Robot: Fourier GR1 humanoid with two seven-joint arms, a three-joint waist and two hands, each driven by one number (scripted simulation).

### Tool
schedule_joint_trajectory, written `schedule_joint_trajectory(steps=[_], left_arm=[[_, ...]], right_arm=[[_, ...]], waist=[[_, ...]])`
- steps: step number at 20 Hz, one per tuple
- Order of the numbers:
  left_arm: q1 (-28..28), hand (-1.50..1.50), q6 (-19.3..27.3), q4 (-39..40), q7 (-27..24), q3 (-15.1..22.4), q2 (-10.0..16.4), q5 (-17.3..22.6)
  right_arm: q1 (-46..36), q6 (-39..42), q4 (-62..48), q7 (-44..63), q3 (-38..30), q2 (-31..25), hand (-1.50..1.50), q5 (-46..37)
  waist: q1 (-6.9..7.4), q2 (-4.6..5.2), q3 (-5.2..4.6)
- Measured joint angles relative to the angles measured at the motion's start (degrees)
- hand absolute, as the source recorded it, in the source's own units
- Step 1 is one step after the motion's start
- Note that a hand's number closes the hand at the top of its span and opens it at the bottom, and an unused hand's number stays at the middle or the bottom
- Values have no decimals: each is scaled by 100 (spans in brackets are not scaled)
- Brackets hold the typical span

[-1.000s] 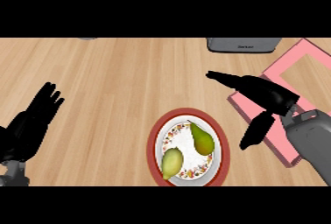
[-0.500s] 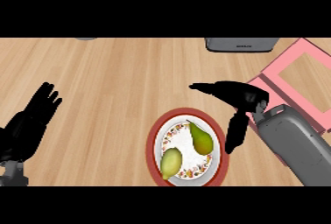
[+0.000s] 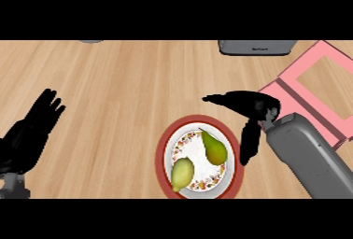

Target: Pick the pear from the plate and place it in the cardboard box

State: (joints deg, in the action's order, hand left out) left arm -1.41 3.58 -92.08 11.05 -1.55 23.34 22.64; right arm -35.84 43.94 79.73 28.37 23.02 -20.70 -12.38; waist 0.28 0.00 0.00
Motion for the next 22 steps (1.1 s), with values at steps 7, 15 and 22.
schedule_joint_trajectory(steps=[7,15,22], left_arm=[[17,0,-126,-106,160,-144,-207,-191],[139,0,-273,-248,216,-274,-409,-422],[-17,0,-362,-231,390,-463,-495,-473]], right_arm=[[284,184,85,-359,-322,227,-150,-469],[426,25,-21,-843,-272,586,-150,-1324],[242,249,-175,-659,-375,932,-150,-1704]], waist=[[-7,-1,0],[0,0,1],[0,0,0]])
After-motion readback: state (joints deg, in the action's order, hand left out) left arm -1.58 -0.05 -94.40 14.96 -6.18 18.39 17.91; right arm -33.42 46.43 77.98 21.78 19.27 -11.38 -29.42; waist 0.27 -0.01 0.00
